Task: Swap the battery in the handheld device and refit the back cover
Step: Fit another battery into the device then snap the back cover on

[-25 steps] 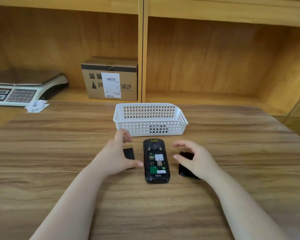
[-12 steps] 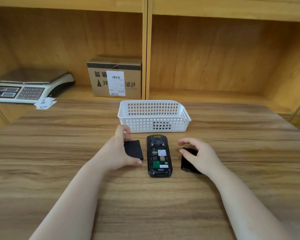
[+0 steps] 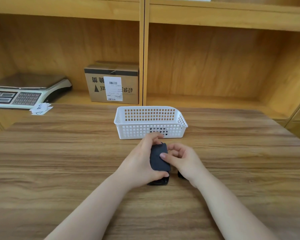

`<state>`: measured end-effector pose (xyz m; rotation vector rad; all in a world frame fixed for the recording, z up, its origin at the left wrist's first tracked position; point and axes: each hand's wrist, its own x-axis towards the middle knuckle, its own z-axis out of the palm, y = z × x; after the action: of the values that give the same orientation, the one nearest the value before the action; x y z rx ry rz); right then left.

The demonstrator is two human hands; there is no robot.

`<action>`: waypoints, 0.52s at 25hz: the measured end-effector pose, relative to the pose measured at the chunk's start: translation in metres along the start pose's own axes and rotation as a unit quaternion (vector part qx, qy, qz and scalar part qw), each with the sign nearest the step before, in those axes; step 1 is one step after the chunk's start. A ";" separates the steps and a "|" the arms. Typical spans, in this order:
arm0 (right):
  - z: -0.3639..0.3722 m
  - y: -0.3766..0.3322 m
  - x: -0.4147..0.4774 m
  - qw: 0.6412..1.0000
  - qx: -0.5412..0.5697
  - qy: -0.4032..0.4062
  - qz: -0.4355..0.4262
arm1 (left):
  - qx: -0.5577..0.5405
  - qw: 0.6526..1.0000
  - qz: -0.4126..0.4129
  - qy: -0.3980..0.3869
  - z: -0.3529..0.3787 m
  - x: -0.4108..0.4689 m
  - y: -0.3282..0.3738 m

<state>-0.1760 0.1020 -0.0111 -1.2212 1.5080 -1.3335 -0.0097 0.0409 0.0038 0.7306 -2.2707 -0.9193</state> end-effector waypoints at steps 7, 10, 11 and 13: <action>-0.001 -0.004 -0.007 0.986 -0.098 0.076 -0.111 | -0.277 0.950 -0.108 0.091 -0.010 0.004 -0.019; 0.000 -0.007 -0.010 0.980 -0.090 0.098 -0.149 | -0.272 0.953 -0.093 0.094 -0.010 0.002 -0.021; 0.000 -0.006 -0.010 0.979 -0.078 0.105 -0.155 | -0.271 0.954 -0.087 0.098 -0.008 0.002 -0.019; -0.001 -0.007 -0.010 0.980 -0.059 0.111 -0.155 | -0.278 0.951 -0.080 0.106 -0.007 0.003 -0.017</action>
<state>-0.1737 0.1116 -0.0047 -1.4693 1.6184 -1.6493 -0.0027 0.0259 -0.0036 0.7164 -1.6605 -1.4039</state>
